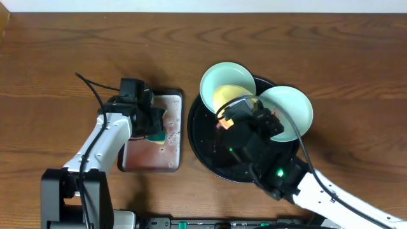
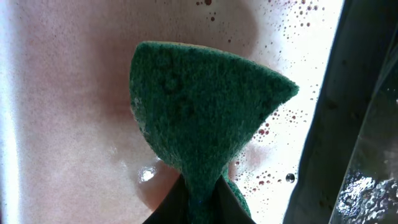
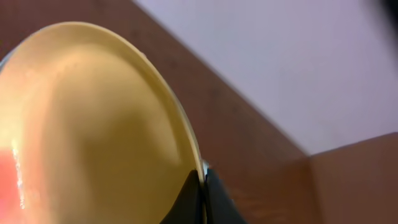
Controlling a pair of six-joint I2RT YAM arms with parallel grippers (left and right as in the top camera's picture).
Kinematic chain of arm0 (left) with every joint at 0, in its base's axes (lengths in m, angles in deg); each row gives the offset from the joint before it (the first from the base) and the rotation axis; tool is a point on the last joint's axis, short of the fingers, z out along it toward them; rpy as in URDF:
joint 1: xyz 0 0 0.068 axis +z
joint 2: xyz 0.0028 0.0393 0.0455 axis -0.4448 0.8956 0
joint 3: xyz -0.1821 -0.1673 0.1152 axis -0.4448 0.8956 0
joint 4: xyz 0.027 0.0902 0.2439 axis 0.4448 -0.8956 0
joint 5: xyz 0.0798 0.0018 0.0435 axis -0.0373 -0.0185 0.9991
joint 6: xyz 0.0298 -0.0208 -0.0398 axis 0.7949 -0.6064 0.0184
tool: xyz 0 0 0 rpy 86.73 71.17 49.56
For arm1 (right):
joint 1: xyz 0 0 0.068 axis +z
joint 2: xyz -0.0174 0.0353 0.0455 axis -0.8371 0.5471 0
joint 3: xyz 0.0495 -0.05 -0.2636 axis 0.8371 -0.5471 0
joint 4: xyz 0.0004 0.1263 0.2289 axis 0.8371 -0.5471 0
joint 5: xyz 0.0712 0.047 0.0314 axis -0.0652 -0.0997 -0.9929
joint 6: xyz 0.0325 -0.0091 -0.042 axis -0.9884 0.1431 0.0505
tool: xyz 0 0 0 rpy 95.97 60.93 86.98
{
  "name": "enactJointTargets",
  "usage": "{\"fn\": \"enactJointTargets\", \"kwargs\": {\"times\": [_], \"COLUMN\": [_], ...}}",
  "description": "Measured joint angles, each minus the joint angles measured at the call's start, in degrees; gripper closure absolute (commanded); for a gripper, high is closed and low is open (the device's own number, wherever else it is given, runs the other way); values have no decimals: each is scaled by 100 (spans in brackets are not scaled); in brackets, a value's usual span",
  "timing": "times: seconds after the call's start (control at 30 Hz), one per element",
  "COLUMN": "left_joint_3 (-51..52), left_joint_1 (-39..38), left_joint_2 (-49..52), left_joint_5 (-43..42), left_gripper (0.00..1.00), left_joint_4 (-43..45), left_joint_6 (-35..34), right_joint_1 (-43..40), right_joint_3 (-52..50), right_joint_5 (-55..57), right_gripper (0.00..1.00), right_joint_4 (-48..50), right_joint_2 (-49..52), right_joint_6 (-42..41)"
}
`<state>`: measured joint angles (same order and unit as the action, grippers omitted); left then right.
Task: Clean dirty plates on tray and stack at the side
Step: 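Return the sponge to the basin with the left gripper, then lift the yellow plate with the right gripper and place it right of tray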
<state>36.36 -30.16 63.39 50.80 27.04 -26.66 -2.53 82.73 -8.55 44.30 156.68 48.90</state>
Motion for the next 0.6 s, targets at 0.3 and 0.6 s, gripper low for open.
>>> {"fn": "enactJointTargets", "kwargs": {"times": [0.3, 0.6], "left_joint_3": [0, 0], "left_joint_1": [0, 0], "left_joint_2": [0, 0], "left_joint_5": [0, 0], "left_gripper": [90, 90], "left_joint_4": [15, 15], "left_joint_6": [0, 0], "right_joint_1": [46, -177], "right_joint_3": [11, 22], "right_joint_5": [693, 748], "right_gripper": [99, 99], "right_joint_4": [398, 245], "right_joint_2": [0, 0], "right_joint_6": [535, 28]}}
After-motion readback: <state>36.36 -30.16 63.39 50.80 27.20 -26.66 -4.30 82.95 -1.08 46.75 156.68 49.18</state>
